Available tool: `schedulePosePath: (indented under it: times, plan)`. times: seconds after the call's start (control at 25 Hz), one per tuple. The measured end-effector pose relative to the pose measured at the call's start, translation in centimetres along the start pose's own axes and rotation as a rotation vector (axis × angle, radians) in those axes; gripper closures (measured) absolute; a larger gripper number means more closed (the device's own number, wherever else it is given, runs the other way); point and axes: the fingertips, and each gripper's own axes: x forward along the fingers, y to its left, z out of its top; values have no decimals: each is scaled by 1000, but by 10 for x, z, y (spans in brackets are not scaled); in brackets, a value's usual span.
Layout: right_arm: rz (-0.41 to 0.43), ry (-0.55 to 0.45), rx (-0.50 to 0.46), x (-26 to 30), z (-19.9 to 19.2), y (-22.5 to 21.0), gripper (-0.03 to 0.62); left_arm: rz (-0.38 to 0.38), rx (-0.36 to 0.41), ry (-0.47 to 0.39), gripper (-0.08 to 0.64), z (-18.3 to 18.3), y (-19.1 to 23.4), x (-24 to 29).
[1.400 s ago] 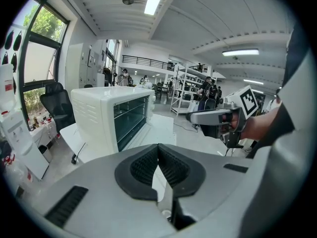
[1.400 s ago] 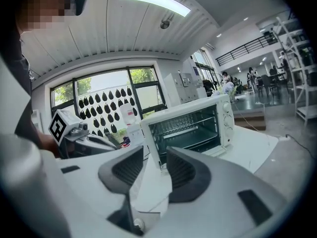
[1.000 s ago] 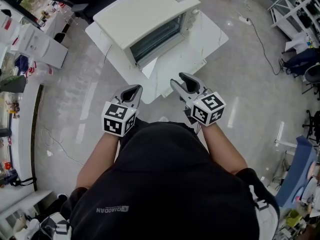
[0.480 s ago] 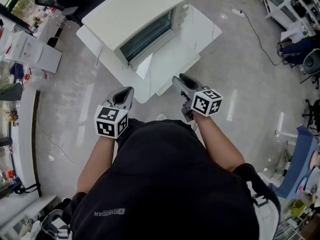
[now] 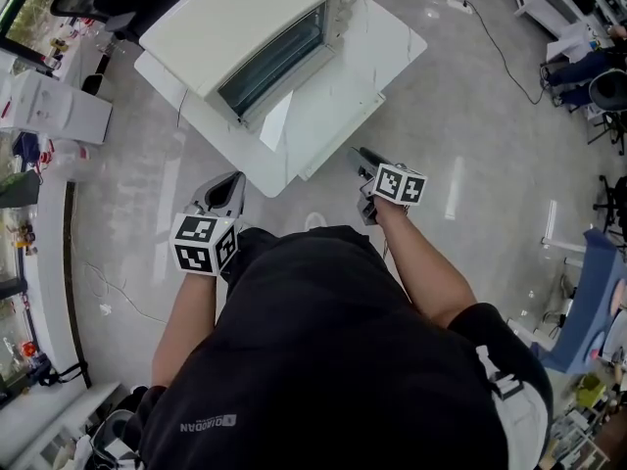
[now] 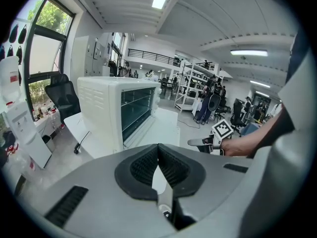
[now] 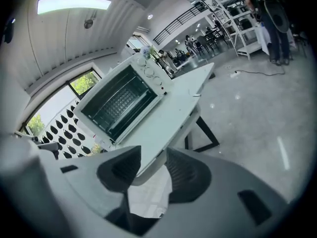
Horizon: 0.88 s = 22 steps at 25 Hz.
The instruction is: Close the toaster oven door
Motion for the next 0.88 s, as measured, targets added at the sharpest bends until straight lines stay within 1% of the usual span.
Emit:
schedulePosePath:
  times: [0.24,0.48,0.88]
  plan:
    - [-32,55,116,20,-18,-30,433,11,-39,14,557,-7,9,-2]
    - [-71,59,197,42,-16,-51,433,20,-45,29,557,-11,13,-1]
    - [-110,92,237,57,-15,-61,433,45,-55,26,557,-7,26,-7]
